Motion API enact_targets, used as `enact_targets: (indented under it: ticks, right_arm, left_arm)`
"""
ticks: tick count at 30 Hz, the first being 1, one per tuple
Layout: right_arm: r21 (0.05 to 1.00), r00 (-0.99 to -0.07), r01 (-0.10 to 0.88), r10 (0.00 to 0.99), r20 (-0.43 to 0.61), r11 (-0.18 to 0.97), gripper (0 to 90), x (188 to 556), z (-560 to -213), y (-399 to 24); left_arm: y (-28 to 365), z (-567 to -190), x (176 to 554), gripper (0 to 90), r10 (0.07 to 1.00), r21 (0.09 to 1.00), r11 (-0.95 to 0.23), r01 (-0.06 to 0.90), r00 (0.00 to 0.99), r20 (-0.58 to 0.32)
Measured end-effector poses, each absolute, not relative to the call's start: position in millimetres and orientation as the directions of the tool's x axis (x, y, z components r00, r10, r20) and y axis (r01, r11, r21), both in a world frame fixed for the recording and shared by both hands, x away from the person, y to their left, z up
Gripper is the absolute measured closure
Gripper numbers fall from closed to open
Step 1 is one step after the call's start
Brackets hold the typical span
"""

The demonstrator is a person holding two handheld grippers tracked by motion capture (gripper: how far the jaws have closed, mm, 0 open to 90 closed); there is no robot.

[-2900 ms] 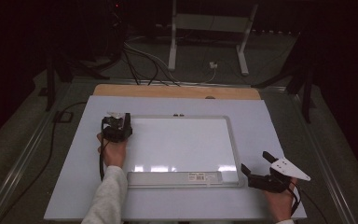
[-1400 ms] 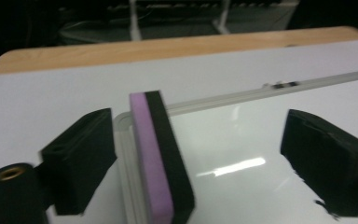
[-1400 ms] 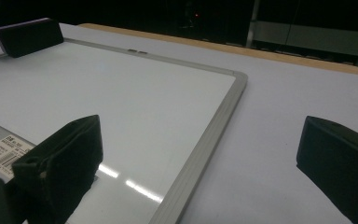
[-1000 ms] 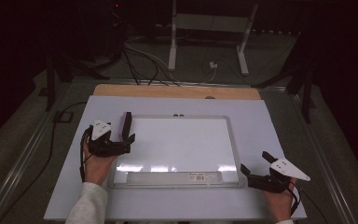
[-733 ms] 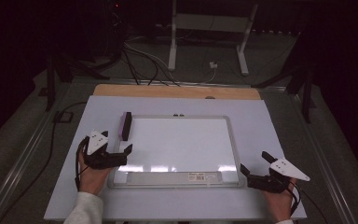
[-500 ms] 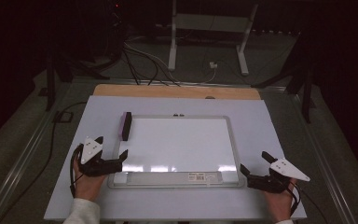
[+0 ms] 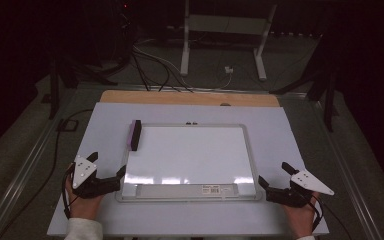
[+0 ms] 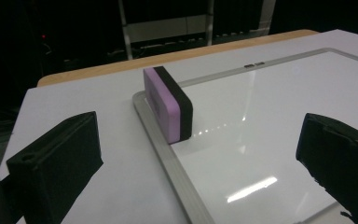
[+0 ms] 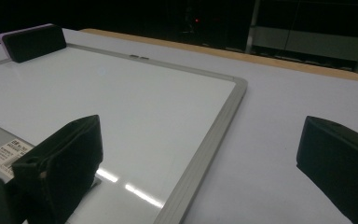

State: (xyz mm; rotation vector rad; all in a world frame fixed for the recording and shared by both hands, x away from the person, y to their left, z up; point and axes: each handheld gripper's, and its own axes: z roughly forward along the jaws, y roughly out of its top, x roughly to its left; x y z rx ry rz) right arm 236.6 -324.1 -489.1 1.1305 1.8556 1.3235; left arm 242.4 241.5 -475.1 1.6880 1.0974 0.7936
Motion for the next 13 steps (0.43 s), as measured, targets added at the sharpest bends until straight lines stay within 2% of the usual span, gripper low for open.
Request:
enact_targets:
  ticks: [13]
  right_arm:
    - [0.939,-0.467,0.308,0.884,0.006,0.156,0.7,238.1,-490.6,-321.1]
  left_arm:
    - [252.6,-482.7,233.4,0.8,0.931,0.932,-0.141,0.334,0.364,0.010]
